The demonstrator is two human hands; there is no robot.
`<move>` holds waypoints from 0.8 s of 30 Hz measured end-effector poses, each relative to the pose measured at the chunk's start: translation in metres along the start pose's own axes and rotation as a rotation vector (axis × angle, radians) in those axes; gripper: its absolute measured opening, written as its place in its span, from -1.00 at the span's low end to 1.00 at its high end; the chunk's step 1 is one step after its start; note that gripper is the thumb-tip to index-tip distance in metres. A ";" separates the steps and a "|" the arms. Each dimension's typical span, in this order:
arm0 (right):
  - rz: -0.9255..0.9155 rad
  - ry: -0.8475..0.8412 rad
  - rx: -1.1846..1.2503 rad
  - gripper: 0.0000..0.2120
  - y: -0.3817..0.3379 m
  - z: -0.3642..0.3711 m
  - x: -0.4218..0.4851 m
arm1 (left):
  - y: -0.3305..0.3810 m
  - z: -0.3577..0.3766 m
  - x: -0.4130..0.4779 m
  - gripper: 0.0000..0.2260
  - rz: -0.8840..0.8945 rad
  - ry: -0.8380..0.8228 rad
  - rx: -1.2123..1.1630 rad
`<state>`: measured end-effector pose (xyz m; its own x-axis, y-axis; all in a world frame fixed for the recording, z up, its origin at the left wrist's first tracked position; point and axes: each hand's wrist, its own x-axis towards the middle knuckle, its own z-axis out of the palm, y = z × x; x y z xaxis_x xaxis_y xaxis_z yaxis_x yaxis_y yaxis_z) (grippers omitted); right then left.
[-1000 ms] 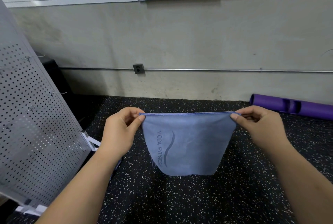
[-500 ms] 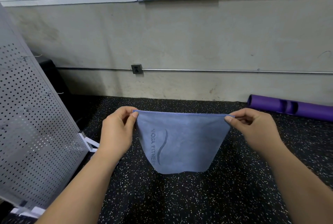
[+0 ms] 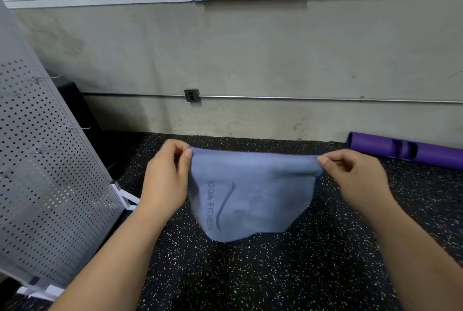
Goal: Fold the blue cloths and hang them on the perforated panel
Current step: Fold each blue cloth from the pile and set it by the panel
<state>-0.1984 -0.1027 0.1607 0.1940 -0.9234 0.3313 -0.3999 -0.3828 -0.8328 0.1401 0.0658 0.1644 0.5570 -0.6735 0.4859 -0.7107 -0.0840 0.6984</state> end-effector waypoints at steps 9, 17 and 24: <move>0.027 -0.058 -0.021 -0.93 0.002 0.002 -0.002 | -0.011 0.007 -0.002 -0.89 -0.027 -0.093 0.019; 0.038 0.025 -0.015 -0.92 0.004 0.005 -0.002 | -0.007 0.008 0.000 -0.94 -0.118 -0.002 -0.044; 0.027 -0.076 0.021 -0.94 -0.001 0.011 -0.007 | -0.004 0.007 -0.001 -0.90 -0.148 -0.048 -0.140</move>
<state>-0.1893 -0.0952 0.1546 0.2509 -0.9281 0.2752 -0.3874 -0.3568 -0.8501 0.1399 0.0617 0.1575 0.6277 -0.6957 0.3493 -0.5542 -0.0842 0.8281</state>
